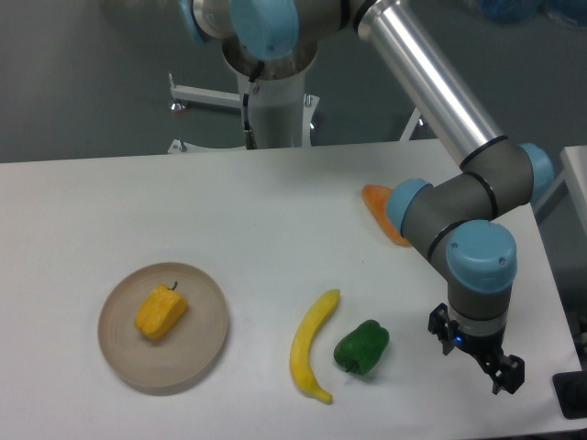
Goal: Pick up the yellow pepper from the plate
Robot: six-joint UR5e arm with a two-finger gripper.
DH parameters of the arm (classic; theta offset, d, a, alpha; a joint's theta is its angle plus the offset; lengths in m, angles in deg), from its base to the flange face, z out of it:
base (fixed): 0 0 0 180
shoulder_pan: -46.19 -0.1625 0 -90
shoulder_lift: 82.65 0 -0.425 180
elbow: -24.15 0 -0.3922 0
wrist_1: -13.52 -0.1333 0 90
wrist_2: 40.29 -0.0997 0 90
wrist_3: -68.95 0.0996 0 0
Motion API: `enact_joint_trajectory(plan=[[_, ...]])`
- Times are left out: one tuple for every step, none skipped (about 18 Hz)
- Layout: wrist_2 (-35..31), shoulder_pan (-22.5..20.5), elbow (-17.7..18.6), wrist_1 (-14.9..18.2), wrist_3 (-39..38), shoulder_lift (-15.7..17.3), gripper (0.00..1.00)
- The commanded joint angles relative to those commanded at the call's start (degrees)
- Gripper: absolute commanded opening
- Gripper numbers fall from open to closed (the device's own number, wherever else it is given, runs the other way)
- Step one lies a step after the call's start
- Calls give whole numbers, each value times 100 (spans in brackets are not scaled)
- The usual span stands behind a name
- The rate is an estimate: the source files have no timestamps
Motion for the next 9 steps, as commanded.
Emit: enact_joint_trajectory(plan=[[-9, 17, 9, 0, -9, 0, 100], [-9, 44, 18, 0, -9, 9, 100], [-18, 53, 26, 0, -17, 26, 100], [-26, 70, 61, 9, -35, 44, 100], [-26, 96, 123, 9, -96, 88, 100], [-26, 158, 167, 9, -184, 131, 100], [-26, 210, 245, 9, -298, 184, 100], [-26, 263, 298, 9, -455, 246, 100], [-26, 342, 351, 17, -614, 316, 100]])
